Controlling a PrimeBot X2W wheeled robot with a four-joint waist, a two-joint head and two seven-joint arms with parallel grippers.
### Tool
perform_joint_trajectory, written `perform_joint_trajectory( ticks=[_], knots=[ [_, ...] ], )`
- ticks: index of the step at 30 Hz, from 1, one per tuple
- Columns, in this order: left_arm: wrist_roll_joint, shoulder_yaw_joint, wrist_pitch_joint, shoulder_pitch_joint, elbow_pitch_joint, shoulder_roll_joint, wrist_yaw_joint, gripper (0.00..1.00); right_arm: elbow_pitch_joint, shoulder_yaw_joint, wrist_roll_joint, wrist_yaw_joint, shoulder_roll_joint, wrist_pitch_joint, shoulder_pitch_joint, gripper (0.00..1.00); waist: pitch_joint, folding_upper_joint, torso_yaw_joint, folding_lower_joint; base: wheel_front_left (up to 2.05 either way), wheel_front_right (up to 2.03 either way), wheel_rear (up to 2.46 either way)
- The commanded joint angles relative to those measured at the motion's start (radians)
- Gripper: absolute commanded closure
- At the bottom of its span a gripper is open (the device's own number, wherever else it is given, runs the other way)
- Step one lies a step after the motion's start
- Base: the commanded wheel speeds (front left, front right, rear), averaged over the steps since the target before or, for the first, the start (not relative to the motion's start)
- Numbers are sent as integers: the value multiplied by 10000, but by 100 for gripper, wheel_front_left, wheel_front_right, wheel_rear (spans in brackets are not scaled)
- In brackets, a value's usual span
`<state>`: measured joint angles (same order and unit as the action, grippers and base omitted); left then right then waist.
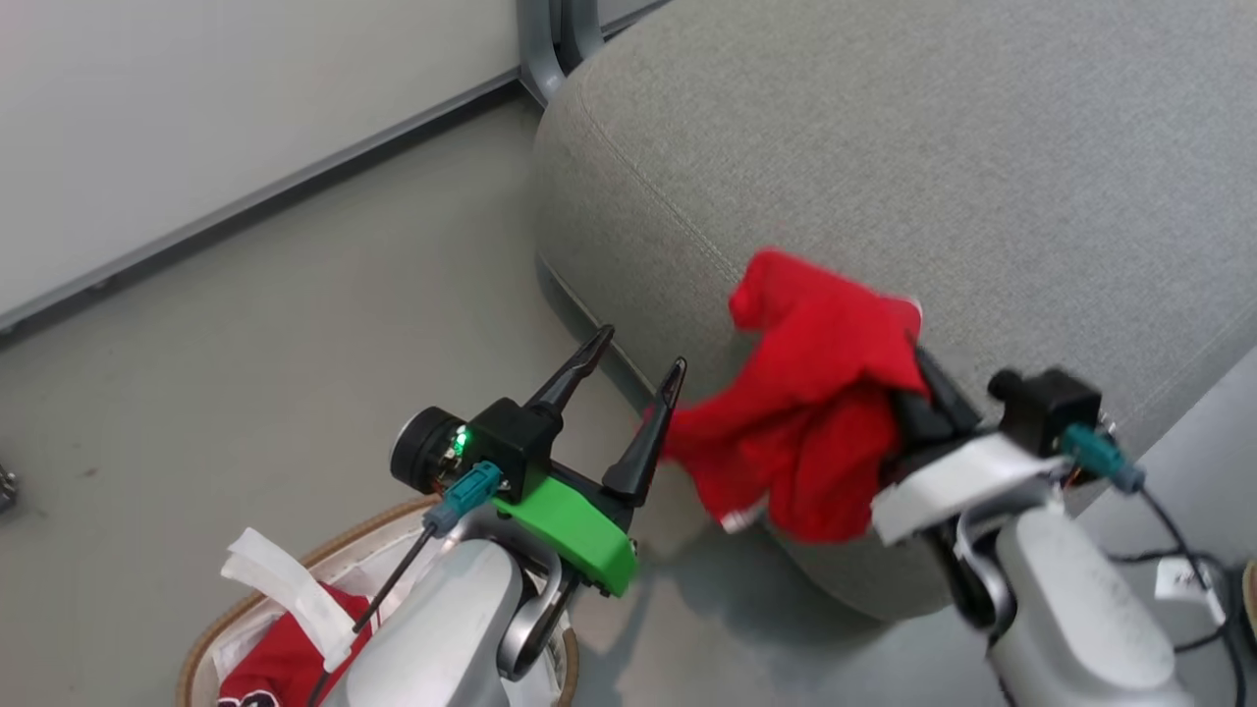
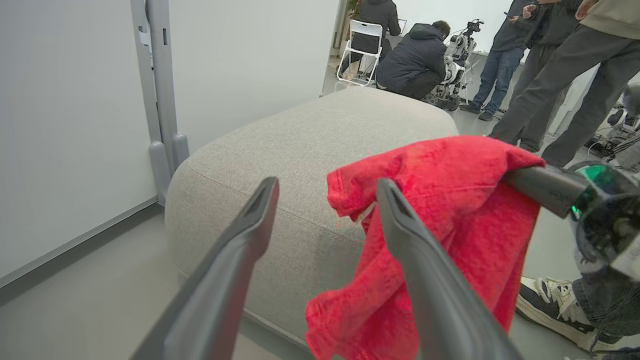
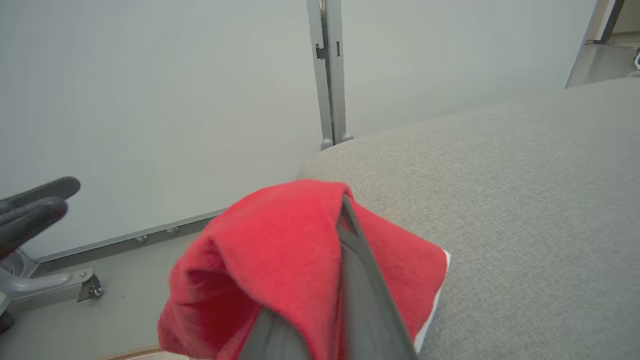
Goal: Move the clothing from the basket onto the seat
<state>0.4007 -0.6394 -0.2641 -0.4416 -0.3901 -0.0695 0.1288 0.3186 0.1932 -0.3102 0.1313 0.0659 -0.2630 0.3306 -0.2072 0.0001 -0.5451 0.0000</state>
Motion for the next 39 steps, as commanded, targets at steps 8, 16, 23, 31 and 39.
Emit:
perform_joint_trajectory(
  ticks=[8, 16, 23, 31, 39],
  knots=[
    [-449, 221, -5, -415, 185, -610, 33, 0, 1051, -738, 548, -10, 959, -25, 2640, 100, -1711, -1, 199, 0, 0, 0, 0],
    [-644, -163, -5, -1146, 148, -1045, 32, 0, 2459, -1945, 1067, -10, 1762, -25, 5052, 100, -3249, -1, 912, 0, 0, 0, 0],
    [-621, -556, -5, -1926, 143, -1128, 32, 0, 4215, -2992, 1742, -12, 2540, -25, 6931, 100, -4473, -1, 1718, 0, 0, 0, 0],
    [-603, -539, -5, -2151, 69, -1119, 32, 0, 5263, -3945, 2596, -12, 2845, -25, 8122, 100, -5231, -1, 2307, 0, 0, 0, 0],
    [-588, -219, -5, -1740, 86, -1167, 33, 0, 5276, -4750, 3053, -12, 2113, -25, 7402, 0, -5102, -1, 2396, 0, 0, 0, 0]
  ],
)
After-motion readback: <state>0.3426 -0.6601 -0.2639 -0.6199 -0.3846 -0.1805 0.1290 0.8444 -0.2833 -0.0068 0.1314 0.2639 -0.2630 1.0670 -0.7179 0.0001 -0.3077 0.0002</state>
